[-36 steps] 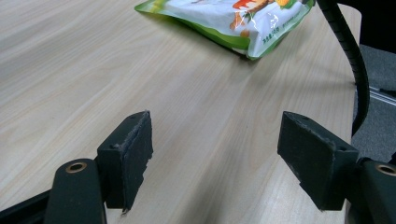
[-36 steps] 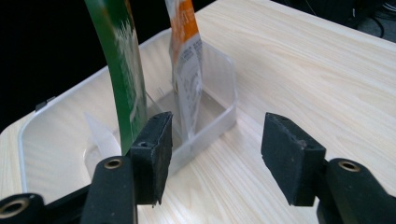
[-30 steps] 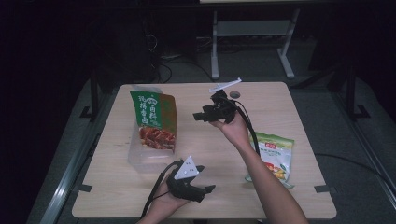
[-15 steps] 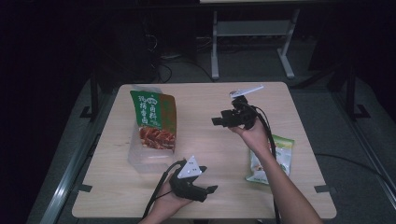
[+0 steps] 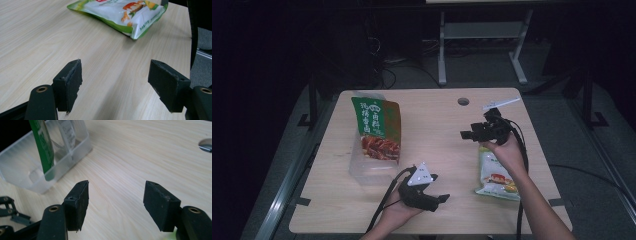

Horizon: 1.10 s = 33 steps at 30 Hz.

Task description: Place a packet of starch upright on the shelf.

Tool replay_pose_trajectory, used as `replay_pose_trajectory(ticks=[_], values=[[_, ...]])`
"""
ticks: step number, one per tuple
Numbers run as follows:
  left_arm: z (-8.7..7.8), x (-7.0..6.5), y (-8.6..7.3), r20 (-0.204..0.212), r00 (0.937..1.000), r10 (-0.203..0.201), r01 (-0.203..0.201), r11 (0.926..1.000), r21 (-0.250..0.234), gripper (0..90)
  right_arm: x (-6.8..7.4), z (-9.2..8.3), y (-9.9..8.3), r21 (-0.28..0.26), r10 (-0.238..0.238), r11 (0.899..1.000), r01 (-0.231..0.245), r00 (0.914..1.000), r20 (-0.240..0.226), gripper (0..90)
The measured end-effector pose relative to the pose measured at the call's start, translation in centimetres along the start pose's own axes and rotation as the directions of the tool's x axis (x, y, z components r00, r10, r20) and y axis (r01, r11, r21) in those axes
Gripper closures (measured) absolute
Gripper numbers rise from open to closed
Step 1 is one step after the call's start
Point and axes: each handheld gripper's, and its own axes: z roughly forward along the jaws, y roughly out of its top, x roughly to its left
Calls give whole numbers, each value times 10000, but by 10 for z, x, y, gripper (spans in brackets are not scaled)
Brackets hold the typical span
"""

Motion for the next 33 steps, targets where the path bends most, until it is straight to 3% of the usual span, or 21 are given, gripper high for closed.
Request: replay_pose_trajectory(ticks=[5, 16, 22, 33], values=[[7, -2, 7, -41, 9999, 142, -142, 9999, 70, 273, -9, -9, -14, 198, 20, 9998, -24, 9997, 228, 353], [33, -4, 24, 125, 9999, -71, 71, 10000, 14, 290, -40, -36, -50, 447, 420, 9980, -454, 9962, 760, 338], [51, -8, 35, 275, 9995, 133, -135, 9999, 70, 306, -53, -48, -70, 601, 774, 9947, -837, 9918, 1014, 329], [85, -22, 49, 559, 9984, 119, -130, 9997, 196, 368, -75, -61, -105, 901, 1354, 9848, -1488, 9809, 1394, 315]])
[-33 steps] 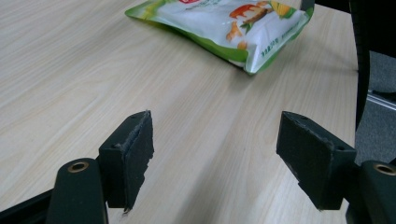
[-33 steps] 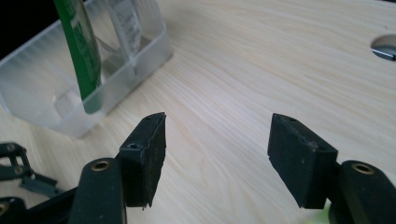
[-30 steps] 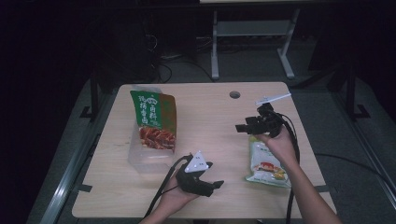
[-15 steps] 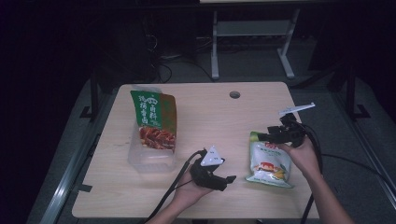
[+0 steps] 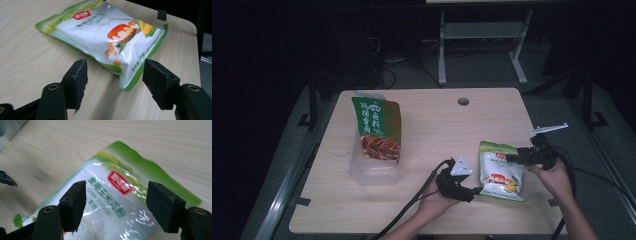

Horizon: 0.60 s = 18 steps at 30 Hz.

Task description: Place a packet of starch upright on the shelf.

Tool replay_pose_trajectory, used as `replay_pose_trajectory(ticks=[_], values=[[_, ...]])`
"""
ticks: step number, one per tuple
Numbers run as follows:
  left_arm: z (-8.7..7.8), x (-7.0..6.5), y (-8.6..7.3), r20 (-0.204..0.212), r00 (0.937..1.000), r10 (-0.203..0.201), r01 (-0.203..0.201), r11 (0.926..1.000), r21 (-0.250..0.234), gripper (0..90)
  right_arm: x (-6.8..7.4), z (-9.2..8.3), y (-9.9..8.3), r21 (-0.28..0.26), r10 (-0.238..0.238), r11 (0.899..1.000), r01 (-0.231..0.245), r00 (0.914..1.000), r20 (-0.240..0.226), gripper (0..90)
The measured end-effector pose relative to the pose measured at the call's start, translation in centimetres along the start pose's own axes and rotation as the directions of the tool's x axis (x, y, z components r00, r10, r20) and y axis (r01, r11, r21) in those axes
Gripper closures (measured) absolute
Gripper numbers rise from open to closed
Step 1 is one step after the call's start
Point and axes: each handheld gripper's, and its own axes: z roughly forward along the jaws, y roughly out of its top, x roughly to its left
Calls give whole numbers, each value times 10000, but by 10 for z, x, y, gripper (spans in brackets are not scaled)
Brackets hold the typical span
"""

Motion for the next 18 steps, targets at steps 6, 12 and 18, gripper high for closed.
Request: replay_pose_trajectory(ticks=[6, 12, 18], values=[[12, -4, 7, 78, 9999, 110, -110, 9999, 61, 418, -12, 1, -13, 191, 278, 9994, -282, 9995, 165, 311], [22, -6, 10, 165, 9997, 196, -200, 9995, 260, 449, -22, 0, -24, 362, 649, 9972, -662, 9973, 354, 306], [32, -7, 10, 18, 9995, 316, -316, 9977, 594, 486, -30, 5, -32, 495, 973, 9940, -979, 9951, 154, 309]])
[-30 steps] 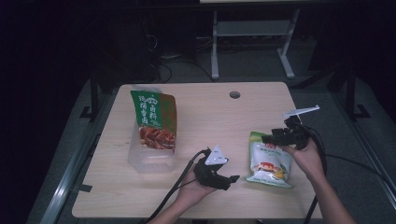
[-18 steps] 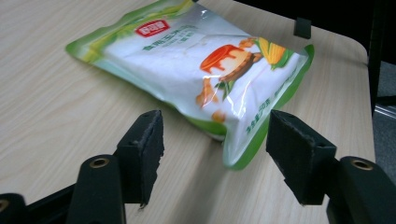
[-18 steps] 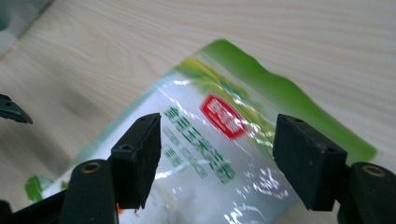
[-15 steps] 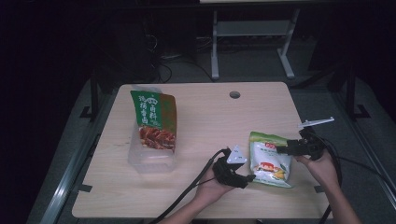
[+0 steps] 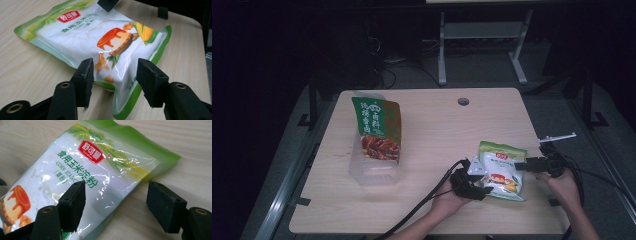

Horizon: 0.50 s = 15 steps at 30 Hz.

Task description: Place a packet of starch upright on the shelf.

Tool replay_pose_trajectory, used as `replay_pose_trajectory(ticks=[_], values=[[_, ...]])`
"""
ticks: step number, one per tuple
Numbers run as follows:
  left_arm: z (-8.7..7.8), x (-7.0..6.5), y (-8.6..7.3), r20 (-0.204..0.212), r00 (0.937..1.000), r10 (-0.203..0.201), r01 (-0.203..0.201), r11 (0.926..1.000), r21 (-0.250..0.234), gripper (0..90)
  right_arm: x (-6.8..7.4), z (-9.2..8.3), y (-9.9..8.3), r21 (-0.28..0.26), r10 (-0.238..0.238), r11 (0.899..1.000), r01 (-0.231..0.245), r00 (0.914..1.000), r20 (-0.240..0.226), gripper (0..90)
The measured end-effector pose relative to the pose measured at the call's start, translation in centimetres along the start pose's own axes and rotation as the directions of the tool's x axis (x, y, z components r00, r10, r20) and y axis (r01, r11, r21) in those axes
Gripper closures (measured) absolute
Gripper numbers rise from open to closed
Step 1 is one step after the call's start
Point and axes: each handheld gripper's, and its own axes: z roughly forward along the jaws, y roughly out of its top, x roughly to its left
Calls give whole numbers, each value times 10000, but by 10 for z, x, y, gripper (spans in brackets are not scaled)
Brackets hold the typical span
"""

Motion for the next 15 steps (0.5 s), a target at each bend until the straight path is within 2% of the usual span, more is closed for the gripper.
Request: replay_pose_trajectory(ticks=[2, 6, 8, 15], values=[[1, 0, 0, 63, 9998, -170, 170, 9999, -23, 488, 0, 3, -1, 70, 23, 10000, -22, 9999, -110, 310], [2, 1, 0, 39, 10000, 24, -24, 10000, 65, 510, -1, 7, -2, 122, 28, 9999, -25, 9997, -252, 324], [2, 1, 0, 39, 10000, -73, 73, 10000, 7, 510, -1, 7, -2, 157, 39, 9999, -33, 9993, -366, 344], [2, 3, 1, 6, 9999, -127, 127, 9999, 74, 484, -1, 8, -4, 259, 312, 9992, -290, 9956, -885, 464]])
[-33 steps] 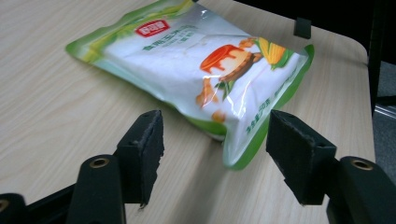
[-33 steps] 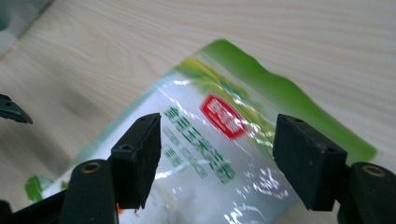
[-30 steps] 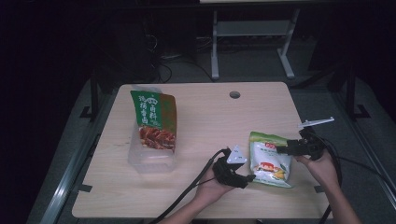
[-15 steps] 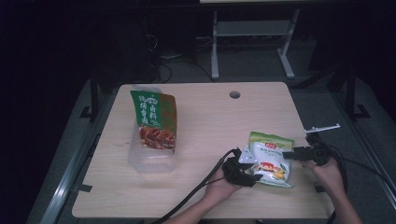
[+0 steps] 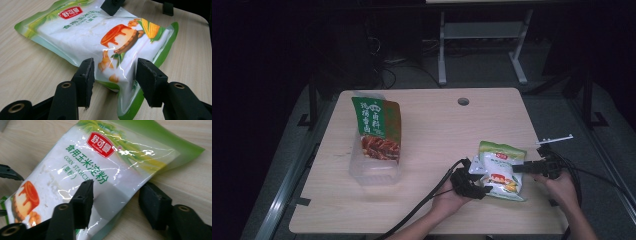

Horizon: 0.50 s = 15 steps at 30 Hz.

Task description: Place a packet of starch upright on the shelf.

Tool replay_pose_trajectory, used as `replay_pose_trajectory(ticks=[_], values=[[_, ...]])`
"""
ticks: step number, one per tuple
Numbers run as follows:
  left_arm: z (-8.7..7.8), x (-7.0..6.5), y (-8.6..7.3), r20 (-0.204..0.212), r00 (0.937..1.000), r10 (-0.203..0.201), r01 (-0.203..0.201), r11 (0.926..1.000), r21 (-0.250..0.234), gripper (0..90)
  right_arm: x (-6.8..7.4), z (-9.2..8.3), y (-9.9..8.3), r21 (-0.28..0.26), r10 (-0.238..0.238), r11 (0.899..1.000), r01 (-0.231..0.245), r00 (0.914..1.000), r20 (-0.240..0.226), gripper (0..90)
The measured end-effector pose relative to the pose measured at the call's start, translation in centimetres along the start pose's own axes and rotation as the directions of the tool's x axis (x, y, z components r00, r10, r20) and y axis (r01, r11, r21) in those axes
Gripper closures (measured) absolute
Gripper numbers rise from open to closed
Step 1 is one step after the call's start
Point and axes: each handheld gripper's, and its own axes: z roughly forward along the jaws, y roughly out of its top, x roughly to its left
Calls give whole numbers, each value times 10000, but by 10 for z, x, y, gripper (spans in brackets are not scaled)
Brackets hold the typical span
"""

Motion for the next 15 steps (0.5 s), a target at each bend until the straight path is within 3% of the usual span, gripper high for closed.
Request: replay_pose_trajectory(ticks=[8, 12, 15], values=[[1, 1, 1, -17, 10000, 67, -67, 10000, 51, 484, 9, 3, 0, 132, -184, 9997, 187, 9995, -261, 664], [0, 3, 1, -55, 10000, 44, -43, 9999, 141, 484, 8, 4, 0, 258, -159, 9995, 174, 9982, -574, 647], [0, 3, 1, 15, 10000, 93, -93, 9998, 178, 488, 3, 6, 0, 404, 357, 9987, -322, 9954, -887, 577]])
